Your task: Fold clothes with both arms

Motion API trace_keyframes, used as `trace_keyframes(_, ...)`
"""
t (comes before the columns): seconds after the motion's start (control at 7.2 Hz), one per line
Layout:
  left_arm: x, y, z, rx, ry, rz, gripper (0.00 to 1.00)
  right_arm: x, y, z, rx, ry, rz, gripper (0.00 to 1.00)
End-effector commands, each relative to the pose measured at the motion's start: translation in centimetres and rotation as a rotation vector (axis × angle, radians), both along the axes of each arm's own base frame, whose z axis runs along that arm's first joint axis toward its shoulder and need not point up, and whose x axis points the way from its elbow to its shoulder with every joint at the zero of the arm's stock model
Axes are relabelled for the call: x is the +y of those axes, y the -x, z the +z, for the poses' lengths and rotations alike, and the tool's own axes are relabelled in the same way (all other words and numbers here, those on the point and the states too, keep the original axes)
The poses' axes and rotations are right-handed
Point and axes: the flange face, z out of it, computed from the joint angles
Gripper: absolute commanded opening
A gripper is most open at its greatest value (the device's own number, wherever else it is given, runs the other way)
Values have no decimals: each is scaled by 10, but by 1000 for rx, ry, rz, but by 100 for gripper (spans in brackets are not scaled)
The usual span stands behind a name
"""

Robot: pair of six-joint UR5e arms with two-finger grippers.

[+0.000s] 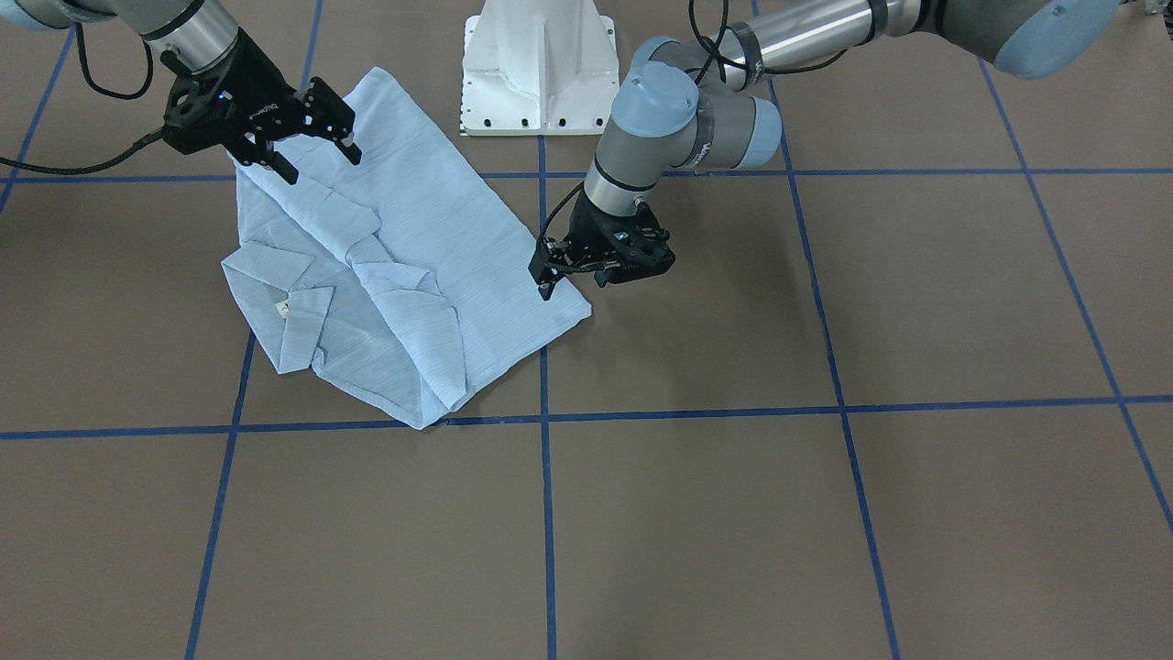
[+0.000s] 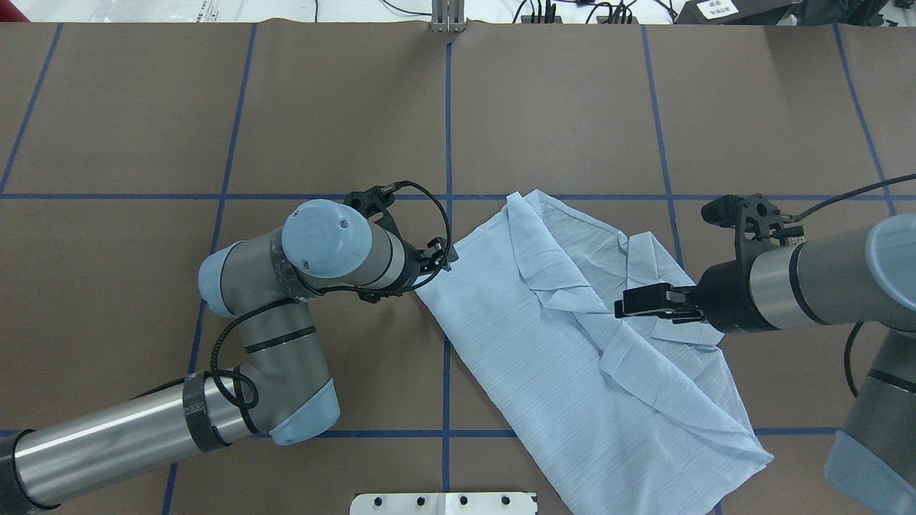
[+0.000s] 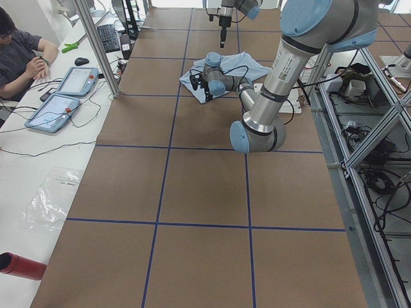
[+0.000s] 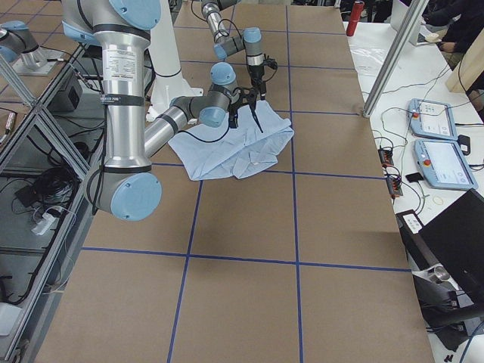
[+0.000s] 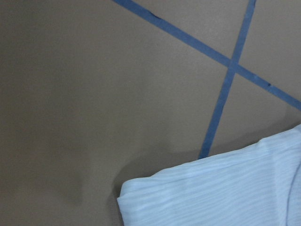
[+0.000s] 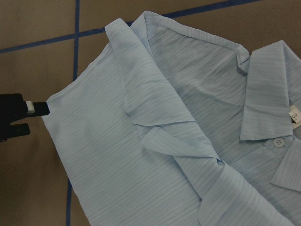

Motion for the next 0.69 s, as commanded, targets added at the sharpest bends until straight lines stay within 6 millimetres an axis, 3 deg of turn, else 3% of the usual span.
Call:
trace_keyframes(0.0, -1, -10, 1, -13, 2, -3, 92, -3, 3, -3, -6, -2, 2, 100)
trace_keyframes(0.56, -3, -20, 5, -30, 0, 6, 81, -7, -1, -4, -8, -2, 12, 100)
